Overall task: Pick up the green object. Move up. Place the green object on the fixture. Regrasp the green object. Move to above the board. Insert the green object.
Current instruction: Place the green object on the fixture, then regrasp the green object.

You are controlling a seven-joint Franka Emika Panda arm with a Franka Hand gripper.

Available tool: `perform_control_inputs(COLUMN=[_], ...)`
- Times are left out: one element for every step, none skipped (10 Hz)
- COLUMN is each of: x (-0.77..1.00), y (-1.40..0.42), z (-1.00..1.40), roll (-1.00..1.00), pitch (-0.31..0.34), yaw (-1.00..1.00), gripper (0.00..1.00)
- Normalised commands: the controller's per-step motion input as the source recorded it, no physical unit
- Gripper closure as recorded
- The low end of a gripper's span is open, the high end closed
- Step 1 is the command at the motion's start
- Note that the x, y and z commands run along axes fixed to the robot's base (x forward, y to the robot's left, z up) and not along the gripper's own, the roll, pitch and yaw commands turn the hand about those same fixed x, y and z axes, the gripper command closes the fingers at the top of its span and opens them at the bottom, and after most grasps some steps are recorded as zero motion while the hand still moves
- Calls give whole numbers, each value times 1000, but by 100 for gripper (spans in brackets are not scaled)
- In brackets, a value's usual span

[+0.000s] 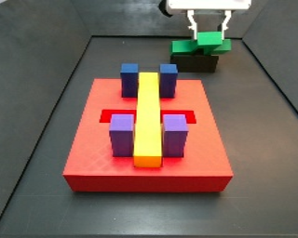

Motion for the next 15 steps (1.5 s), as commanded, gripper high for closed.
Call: perform_control_inputs(x=[0, 0, -9, 0, 0, 0, -83, -14, 0, 0, 0, 186, 94, 29, 23], y=[63, 0, 0, 11, 17, 29, 86, 43, 0, 0, 0, 220, 323, 237, 37], z=[0, -89, -57, -31, -111, -140, -189, -89, 0, 0, 0, 1000, 1000, 1000, 1000], roll=[-311, 0, 29, 40, 177, 231, 286, 111, 0, 0, 0, 171, 269, 386, 480], pitch=[-94, 0, 0, 0, 26, 57, 71, 51, 0, 0, 0, -46, -51, -37, -83], yaw=[-71, -63, -77, -97, -109, -120, -160, -129, -49, 0, 0, 0, 34, 57, 69], gripper=[100, 100, 100, 100, 100, 100, 100, 100, 100, 100, 0, 0, 0, 0, 0])
